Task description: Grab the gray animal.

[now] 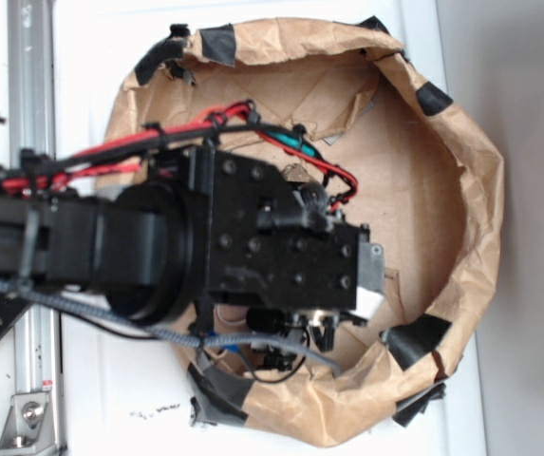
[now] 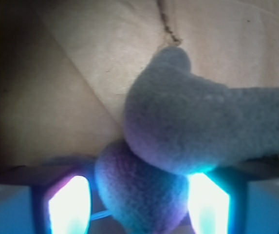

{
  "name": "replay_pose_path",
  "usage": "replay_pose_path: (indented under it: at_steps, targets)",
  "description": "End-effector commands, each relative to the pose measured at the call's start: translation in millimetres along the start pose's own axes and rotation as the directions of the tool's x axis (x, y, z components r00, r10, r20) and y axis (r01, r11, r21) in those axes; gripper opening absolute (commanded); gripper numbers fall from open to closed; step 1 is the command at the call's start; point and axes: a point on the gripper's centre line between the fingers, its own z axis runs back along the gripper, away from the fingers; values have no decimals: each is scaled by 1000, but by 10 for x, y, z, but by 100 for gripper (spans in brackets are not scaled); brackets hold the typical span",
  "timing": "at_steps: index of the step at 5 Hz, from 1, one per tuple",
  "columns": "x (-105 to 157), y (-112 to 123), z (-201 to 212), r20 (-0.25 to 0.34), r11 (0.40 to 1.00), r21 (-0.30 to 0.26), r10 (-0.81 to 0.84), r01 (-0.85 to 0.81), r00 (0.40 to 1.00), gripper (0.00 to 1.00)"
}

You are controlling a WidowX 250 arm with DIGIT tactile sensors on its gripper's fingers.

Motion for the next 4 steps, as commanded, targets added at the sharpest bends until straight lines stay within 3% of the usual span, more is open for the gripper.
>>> replay_pose_path:
  at_steps: [1, 2, 3, 4]
  targets:
    - [190, 247, -69, 44, 998, 22, 50, -51, 998, 0]
    - [201, 321, 189, 82, 997, 22, 72, -74, 994, 0]
    - [167, 392, 696, 172, 991, 0, 129, -131, 977, 0]
    - [46, 514, 1201, 217, 975, 4, 217, -224, 952, 0]
